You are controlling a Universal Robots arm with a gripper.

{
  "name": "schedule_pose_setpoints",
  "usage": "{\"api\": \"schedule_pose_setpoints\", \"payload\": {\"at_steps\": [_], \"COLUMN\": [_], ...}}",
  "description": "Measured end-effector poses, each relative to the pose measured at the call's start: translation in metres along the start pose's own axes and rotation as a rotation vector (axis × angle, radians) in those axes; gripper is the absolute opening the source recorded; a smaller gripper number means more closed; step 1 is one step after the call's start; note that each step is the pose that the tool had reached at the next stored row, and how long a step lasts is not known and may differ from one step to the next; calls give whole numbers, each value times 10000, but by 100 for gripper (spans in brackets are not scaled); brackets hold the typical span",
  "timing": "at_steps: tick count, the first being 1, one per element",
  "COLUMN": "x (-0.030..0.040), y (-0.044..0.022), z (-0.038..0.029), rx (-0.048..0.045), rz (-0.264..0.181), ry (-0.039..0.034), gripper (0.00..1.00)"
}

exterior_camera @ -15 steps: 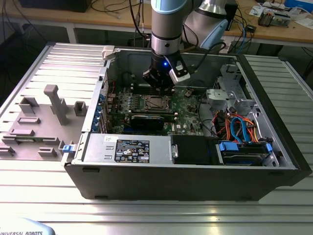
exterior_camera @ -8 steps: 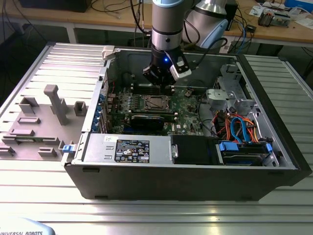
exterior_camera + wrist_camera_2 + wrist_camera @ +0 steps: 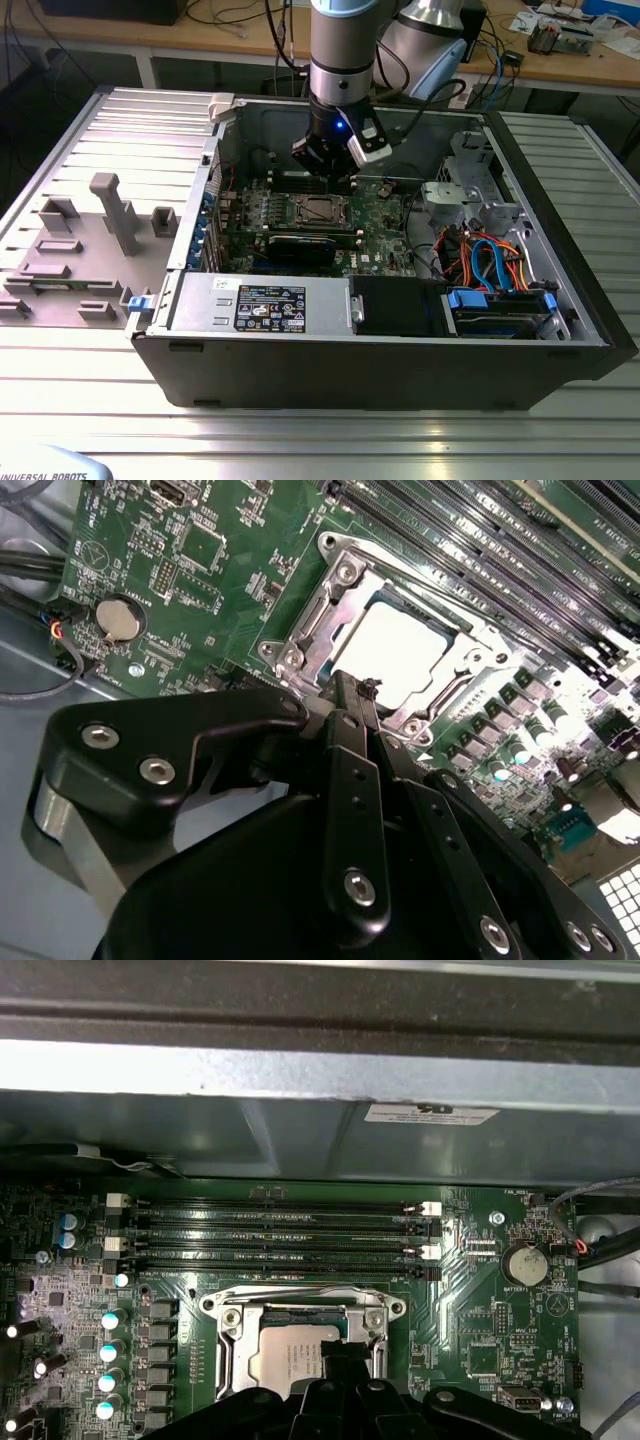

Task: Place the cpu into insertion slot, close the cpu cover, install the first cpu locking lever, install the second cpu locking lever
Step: 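Install the second cpu locking lever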

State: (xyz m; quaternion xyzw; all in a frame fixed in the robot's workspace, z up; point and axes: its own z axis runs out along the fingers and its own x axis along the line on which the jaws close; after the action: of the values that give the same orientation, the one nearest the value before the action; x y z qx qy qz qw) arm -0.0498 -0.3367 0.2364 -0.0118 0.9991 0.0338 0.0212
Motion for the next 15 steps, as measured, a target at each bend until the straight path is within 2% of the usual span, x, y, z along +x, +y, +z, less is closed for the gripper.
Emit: {"api": "schedule_pose_setpoints", "payload": {"at_steps": [15], "x": [1], "y": [-33], "z": [-2], "rx": [0], "rz": [-1], "ry": [0], "gripper": [11]}}
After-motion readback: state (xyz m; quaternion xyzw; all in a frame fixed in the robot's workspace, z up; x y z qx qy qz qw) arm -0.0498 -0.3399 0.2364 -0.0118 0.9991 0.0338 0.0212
